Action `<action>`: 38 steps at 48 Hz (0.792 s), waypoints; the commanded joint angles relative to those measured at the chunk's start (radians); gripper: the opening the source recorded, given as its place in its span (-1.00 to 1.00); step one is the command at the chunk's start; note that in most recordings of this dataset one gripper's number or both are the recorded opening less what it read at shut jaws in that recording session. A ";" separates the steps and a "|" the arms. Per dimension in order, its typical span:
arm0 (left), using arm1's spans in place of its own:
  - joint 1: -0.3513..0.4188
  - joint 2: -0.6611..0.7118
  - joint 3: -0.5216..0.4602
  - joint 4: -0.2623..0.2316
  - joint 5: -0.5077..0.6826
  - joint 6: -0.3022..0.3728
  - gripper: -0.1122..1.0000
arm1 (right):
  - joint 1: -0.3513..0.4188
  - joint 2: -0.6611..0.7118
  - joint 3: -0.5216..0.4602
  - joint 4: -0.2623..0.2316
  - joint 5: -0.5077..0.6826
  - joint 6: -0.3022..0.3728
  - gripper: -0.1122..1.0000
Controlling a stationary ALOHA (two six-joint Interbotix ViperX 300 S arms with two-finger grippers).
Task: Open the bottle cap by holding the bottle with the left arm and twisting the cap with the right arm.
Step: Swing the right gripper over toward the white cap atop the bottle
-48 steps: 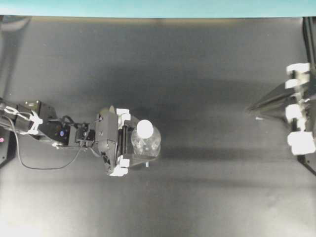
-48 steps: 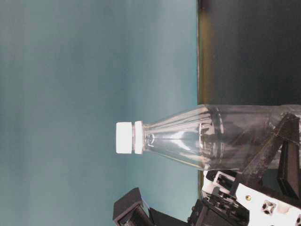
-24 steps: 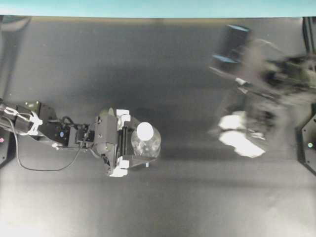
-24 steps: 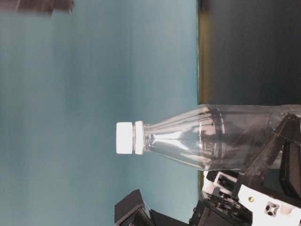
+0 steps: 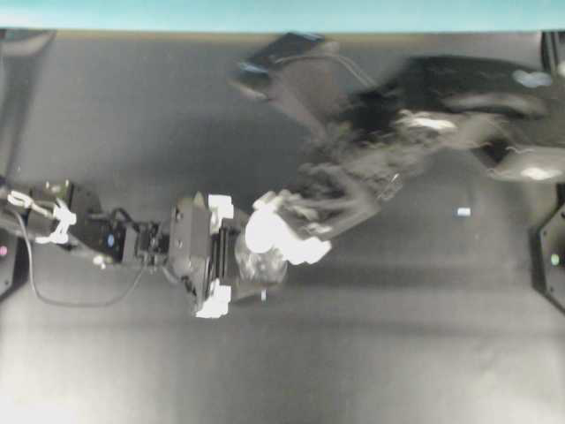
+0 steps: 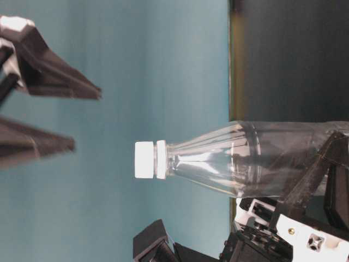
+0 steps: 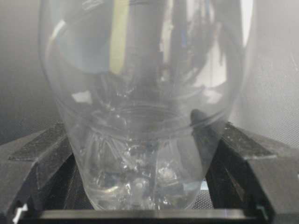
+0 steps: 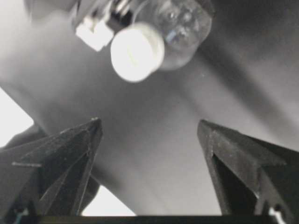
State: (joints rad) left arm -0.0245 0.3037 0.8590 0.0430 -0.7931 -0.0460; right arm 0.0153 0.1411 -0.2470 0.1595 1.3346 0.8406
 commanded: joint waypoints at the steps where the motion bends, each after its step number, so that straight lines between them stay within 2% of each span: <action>1: -0.006 -0.002 -0.006 0.003 0.008 -0.002 0.68 | -0.012 0.048 -0.057 -0.008 0.006 0.034 0.62; 11: -0.006 -0.003 -0.008 0.003 0.008 -0.002 0.68 | -0.011 0.118 -0.110 -0.018 0.005 0.037 0.62; 38: -0.006 -0.002 -0.009 0.003 0.009 -0.005 0.68 | 0.005 0.156 -0.104 -0.018 0.025 0.031 0.61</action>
State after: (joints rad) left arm -0.0245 0.3022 0.8575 0.0430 -0.7869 -0.0476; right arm 0.0138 0.3007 -0.3421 0.1442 1.3560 0.8698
